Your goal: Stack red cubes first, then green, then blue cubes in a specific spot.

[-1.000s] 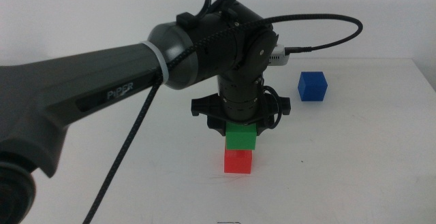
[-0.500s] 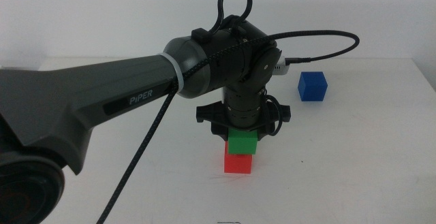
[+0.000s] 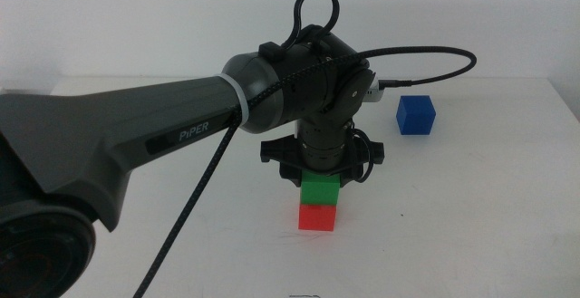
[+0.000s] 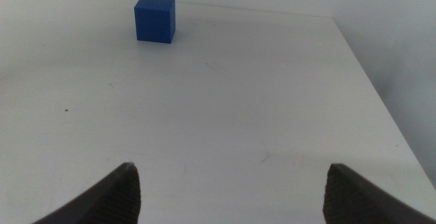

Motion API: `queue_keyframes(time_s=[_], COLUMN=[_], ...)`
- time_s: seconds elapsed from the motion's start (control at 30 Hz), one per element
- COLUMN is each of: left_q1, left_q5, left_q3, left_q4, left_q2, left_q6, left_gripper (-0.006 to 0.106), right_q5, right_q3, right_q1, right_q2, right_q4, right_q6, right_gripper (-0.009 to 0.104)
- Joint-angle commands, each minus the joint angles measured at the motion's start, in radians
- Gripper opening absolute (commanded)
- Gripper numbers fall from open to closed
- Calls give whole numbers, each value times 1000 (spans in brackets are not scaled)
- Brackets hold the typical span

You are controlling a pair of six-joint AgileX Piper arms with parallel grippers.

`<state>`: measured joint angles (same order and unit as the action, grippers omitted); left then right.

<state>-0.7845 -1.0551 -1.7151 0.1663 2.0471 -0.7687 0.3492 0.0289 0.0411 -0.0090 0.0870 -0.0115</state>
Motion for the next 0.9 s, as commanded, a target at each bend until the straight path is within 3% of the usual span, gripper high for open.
queue_keyframes(time_s=[0.0, 0.1, 0.13, 0.47, 0.7, 0.87], left_q1=[-4, -4, -4, -4, -4, -3], left_q5=[10, 9, 7, -17, -20, -63], left_q3=[-25, -26, -26, -26, -26, -26], left_q4=[4, -19, -27, -11, -4, -69], left_q2=[-43, -42, -42, -58, -169, -337], left_q6=[-11, -5, 14, 38, 117, 226], left_gripper=[18, 26, 39, 92, 94, 94], right_q5=[-75, -75, -75, -75, -75, -75], right_q3=[-18, -18, -18, -18, -18, -18], right_q1=[-6, -6, -6, -6, -6, -6], right_q2=[-23, -23, -23, -23, -23, -23], right_q4=[17, 17, 17, 17, 17, 17], right_q6=[-5, -5, -5, -5, -5, -5], right_gripper=[82, 82, 82, 82, 82, 82])
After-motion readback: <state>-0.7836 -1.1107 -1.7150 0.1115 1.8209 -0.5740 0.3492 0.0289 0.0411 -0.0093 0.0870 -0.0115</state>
